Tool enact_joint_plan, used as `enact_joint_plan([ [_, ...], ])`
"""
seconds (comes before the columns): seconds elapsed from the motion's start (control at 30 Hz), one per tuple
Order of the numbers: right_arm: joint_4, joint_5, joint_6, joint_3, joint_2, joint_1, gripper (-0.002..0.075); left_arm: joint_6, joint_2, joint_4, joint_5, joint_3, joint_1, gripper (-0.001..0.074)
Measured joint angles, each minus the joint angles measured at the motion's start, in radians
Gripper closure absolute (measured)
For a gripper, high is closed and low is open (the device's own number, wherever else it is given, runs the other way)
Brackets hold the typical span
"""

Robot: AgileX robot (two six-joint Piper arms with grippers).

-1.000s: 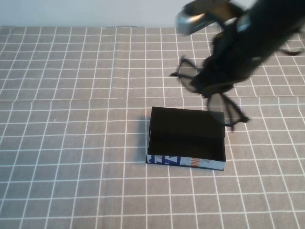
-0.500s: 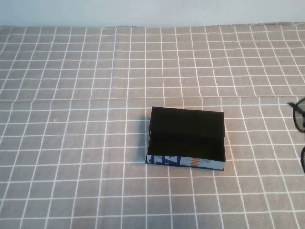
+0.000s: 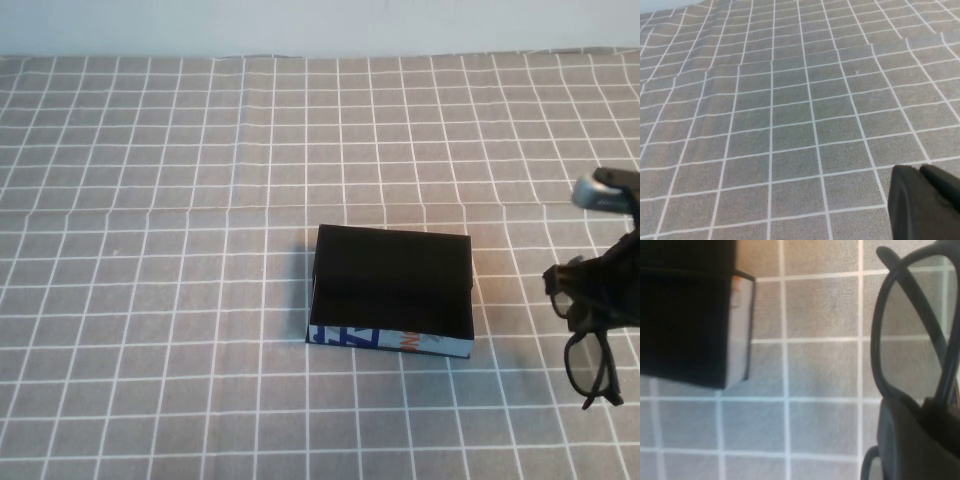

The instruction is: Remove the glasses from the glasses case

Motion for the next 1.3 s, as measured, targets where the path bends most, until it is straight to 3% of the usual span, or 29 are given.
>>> enact_joint_plan([
  [0.3, 0.0, -0.099, -0.087, 0.0, 0.119, 0.0, 0.0659, 0.0, 0.0, 0.0, 0.0, 0.0, 0.0, 0.0739],
  [0.5, 0.0, -0.13, -0.114, 0.0, 0.126, 0.0, 0.0443, 0.0, 0.0, 0.0, 0.0, 0.0, 0.0, 0.0739],
  [0.57, 0.002, -0.118, -0.114, -0.007, 0.126, 0.0, 0.0414, 0.0, 0.0, 0.0, 0.0, 0.0, 0.0, 0.0739],
  [0.67, 0.023, -0.113, -0.114, -0.013, 0.1, 0.0, 0.0455, 0.0, 0.0, 0.0, 0.0, 0.0, 0.0, 0.0739],
  [0.8, 0.034, -0.131, -0.114, -0.013, -0.042, 0.0, 0.0624, 0.0, 0.0, 0.0, 0.0, 0.0, 0.0, 0.0739],
  [0.9, 0.036, -0.159, -0.127, -0.008, -0.204, 0.0, 0.0707, 0.0, 0.0, 0.0, 0.0, 0.0, 0.0, 0.0739],
  [1.3, 0.072, -0.331, -0.233, 0.288, -0.786, 0.0, 0.0742, 0.0, 0.0, 0.0, 0.0, 0.0, 0.0, 0.0739],
])
